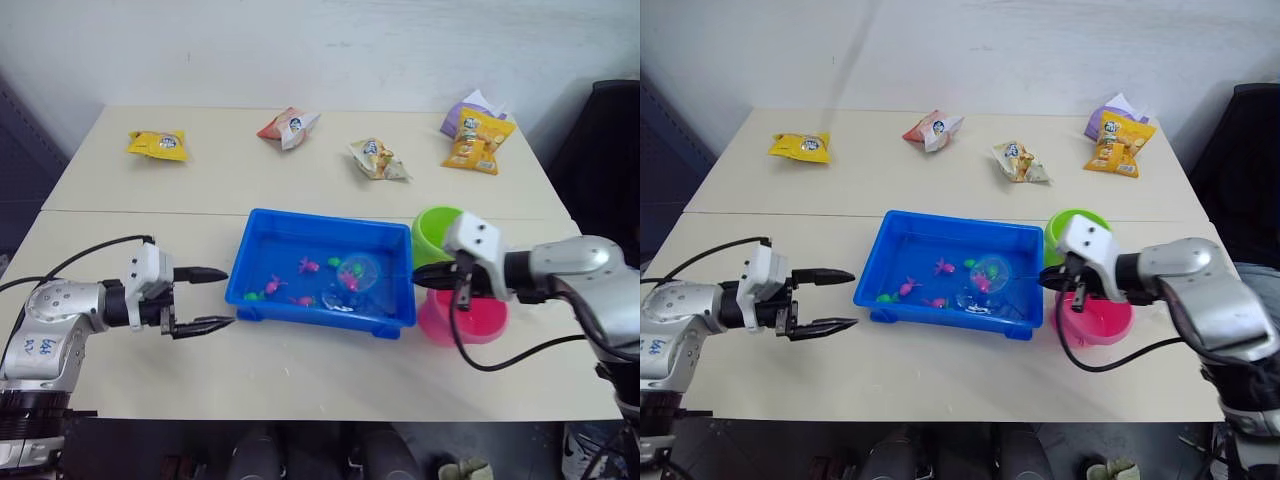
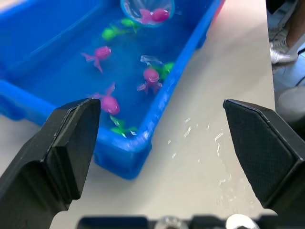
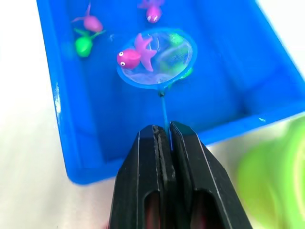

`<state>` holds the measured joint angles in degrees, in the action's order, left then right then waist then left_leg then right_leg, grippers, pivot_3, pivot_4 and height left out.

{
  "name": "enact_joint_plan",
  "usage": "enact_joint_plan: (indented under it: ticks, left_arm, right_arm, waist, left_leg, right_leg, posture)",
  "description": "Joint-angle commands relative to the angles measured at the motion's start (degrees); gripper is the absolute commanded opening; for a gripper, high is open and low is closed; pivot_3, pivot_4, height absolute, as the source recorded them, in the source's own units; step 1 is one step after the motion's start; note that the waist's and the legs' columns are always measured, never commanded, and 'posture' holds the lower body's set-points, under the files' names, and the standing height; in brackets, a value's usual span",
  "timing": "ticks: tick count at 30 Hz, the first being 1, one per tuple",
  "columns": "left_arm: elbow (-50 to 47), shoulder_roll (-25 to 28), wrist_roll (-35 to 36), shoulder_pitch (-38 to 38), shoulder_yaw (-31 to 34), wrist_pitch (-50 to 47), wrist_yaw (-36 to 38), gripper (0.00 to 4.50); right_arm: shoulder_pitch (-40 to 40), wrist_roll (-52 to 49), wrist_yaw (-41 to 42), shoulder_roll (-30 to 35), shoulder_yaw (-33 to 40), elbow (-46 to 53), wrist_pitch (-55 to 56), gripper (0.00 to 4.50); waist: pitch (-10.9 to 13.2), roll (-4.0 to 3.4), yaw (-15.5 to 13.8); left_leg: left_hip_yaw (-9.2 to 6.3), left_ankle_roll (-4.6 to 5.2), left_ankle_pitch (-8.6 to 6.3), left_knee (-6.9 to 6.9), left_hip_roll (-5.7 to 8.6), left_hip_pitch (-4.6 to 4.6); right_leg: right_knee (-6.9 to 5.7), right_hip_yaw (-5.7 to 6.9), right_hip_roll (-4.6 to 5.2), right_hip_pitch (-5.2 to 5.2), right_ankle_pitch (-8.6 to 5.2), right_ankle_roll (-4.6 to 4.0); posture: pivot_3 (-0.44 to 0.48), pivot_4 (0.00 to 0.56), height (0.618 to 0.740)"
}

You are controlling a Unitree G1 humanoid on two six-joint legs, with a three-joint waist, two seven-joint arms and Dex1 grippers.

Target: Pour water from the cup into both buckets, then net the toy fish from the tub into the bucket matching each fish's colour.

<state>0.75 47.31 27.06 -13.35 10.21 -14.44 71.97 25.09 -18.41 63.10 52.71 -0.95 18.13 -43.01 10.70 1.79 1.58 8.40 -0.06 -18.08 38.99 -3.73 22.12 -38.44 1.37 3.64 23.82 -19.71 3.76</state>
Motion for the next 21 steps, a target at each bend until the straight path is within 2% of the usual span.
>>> enact_joint_plan:
  ticks: [1, 5, 9, 12, 15, 19, 21]
  left_arm:
    - [-2.92, -0.85, 2.59, -2.38, -0.65, -1.91, 0.23, 4.43]
    - [-3.74, -1.91, 3.02, -4.56, -2.33, -3.12, 0.78, 4.43]
    - [-4.18, -5.36, 3.90, -8.93, -6.26, -4.64, 1.60, 4.43]
    - [-2.52, -7.59, 3.43, -11.51, -8.60, -4.58, 2.92, 4.43]
    - [-0.08, -10.43, 2.62, -14.31, -11.44, -3.92, 4.36, 4.43]
    - [3.59, -12.99, 1.57, -17.42, -13.54, -2.52, 6.16, 4.43]
    - [4.79, -13.95, 1.23, -18.36, -14.45, -2.01, 7.08, 4.43]
  right_arm:
    - [-5.11, -3.72, 0.23, 1.20, 9.15, 3.90, 2.82, 0.00]
    - [-10.75, -7.11, -0.69, 0.90, 16.71, 6.92, 3.76, 0.00]
    - [-20.15, -10.81, -3.45, -0.10, 31.16, 13.95, -0.61, 0.00]
    - [-26.94, -12.30, -3.44, -1.19, 39.26, 18.46, -0.26, 0.00]
    - [-35.69, -11.62, -4.12, -5.38, 48.13, 22.60, 2.53, 0.00]
    - [-45.35, -9.15, -5.93, -11.77, 52.91, 25.95, 8.50, 0.00]
    - [-49.80, -6.68, -7.08, -16.52, 53.77, 26.65, 14.88, 0.00]
  waist:
    - [0.00, 0.00, 0.00]
    - [0.00, 0.00, 0.00]
    - [-0.01, -0.01, -0.15]
    - [-0.01, -0.01, -0.29]
    - [-0.02, 0.02, -0.48]
    - [-0.03, 0.00, -0.42]
    - [-0.03, 0.00, -0.19]
  left_leg:
    - [0.00, 0.00, 0.00, 0.00, 0.00, 0.00]
    - [0.01, 0.00, 0.00, 0.00, 0.01, 0.00]
    - [-0.02, -0.01, 0.01, 0.00, 0.00, -0.06]
    - [-0.03, -0.01, 0.01, 0.02, 0.02, -0.06]
    - [-0.05, -0.02, 0.01, 0.01, 0.02, -0.07]
    - [-0.02, -0.02, 0.01, 0.03, 0.03, -0.14]
    - [0.01, -0.03, 0.02, 0.03, 0.03, -0.19]
  right_leg:
    - [0.00, 0.00, 0.00, 0.00, 0.00, 0.00]
    - [-0.01, -0.02, -0.02, -0.01, 0.01, 0.02]
    - [-0.01, -0.04, -0.08, -0.08, 0.01, 0.03]
    - [0.02, -0.05, -0.09, -0.13, 0.02, 0.05]
    - [0.10, -0.05, -0.15, -0.18, 0.04, 0.07]
    - [0.15, -0.12, -0.23, -0.25, 0.06, 0.12]
    - [0.13, -0.17, -0.25, -0.28, 0.07, 0.13]
  posture:
    - [0.000, 0.150, 0.739]
    - [0.000, 0.150, 0.739]
    - [0.000, 0.150, 0.739]
    - [0.000, 0.150, 0.739]
    - [0.000, 0.150, 0.739]
    - [0.000, 0.150, 0.739]
    - [0.000, 0.150, 0.739]
